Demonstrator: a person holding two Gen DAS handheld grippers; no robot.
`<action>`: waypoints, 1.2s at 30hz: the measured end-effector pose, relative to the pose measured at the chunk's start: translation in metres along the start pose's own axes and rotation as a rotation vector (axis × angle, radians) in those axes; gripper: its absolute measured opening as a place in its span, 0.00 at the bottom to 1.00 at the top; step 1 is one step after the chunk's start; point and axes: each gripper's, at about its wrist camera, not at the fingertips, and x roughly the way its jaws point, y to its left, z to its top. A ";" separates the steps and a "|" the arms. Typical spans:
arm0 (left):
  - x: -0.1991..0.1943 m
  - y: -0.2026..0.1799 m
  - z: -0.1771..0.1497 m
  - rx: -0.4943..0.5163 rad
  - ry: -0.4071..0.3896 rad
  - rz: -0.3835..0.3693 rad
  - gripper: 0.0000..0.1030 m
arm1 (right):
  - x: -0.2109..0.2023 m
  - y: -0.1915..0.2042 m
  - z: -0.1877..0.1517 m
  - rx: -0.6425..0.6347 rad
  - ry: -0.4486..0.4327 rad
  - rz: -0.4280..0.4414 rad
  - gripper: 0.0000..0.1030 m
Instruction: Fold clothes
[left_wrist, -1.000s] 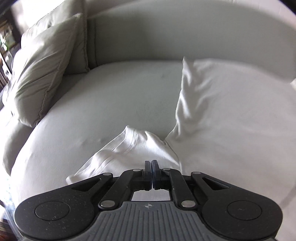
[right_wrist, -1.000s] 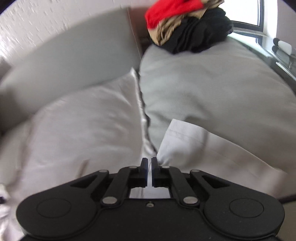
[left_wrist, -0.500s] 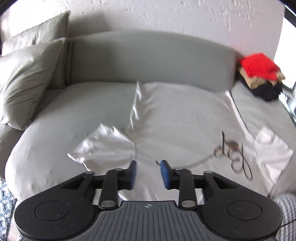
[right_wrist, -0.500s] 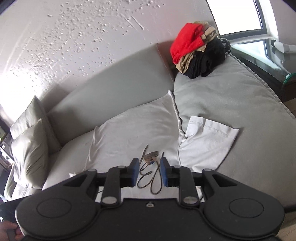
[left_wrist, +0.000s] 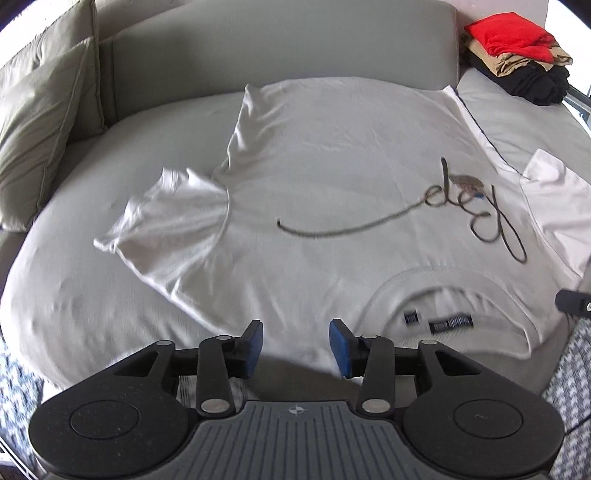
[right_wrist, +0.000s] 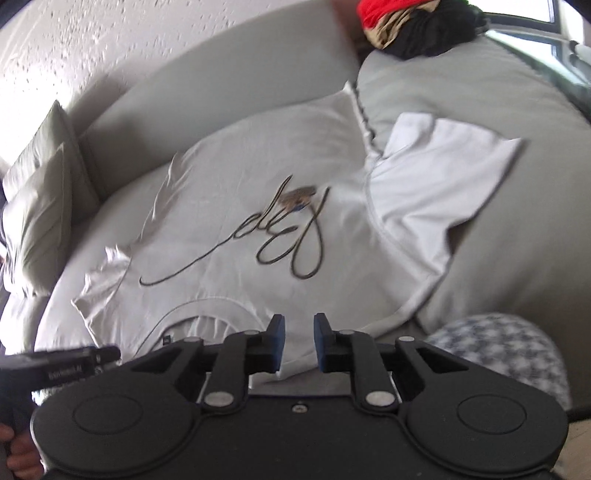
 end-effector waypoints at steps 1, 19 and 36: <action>0.004 -0.001 0.005 0.001 -0.002 0.007 0.42 | 0.005 0.003 0.004 -0.013 0.003 0.000 0.17; 0.013 -0.018 -0.022 0.069 0.040 0.031 0.41 | 0.020 0.018 -0.021 -0.124 0.108 -0.056 0.17; -0.034 -0.037 -0.008 0.075 0.006 -0.081 0.46 | -0.049 -0.092 0.028 0.434 -0.184 0.085 0.46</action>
